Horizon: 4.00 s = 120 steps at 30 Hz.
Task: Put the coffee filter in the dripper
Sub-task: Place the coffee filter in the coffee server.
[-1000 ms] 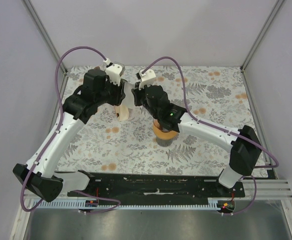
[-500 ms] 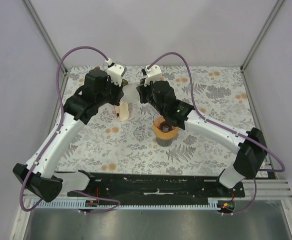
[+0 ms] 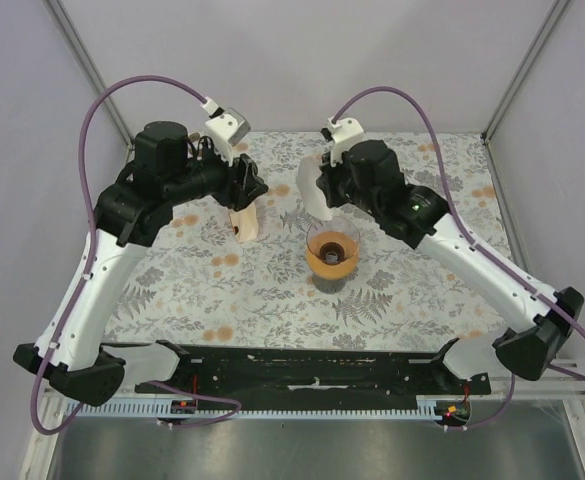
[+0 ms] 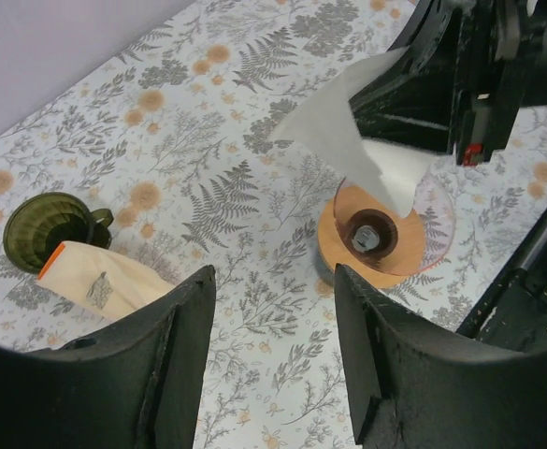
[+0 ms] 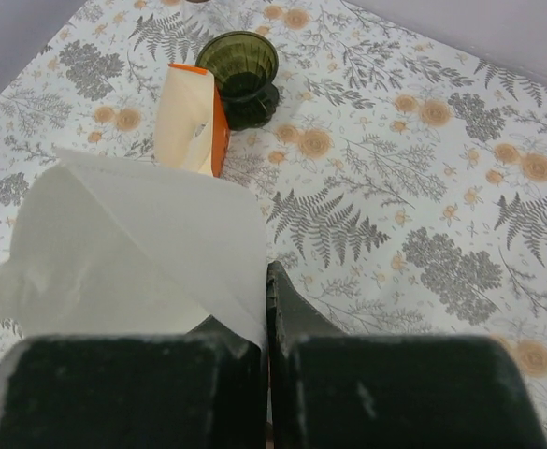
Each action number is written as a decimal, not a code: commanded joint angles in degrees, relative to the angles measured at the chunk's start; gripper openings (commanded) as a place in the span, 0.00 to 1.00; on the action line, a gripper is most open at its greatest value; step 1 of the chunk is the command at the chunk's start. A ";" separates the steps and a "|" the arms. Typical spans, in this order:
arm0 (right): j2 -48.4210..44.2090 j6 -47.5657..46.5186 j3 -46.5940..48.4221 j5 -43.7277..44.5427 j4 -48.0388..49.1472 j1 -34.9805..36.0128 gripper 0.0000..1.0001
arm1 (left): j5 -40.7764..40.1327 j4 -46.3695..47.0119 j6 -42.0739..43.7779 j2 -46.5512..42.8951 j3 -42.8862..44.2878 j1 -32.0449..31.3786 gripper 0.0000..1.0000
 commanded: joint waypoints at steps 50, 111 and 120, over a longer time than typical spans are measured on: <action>0.38 -6.78 5.89 -15.51 -33.67 -4.41 0.52 | -2.83 6.36 -10.79 14.89 -8.30 -14.53 0.02; 3.81 -13.20 -7.65 -17.71 -19.34 -1.69 0.00 | 7.62 11.10 -27.31 9.36 -11.46 -1.61 0.51; 6.70 -11.09 -6.77 -13.84 -18.55 -0.64 0.00 | 14.39 15.85 -31.88 7.77 -19.89 -1.52 0.56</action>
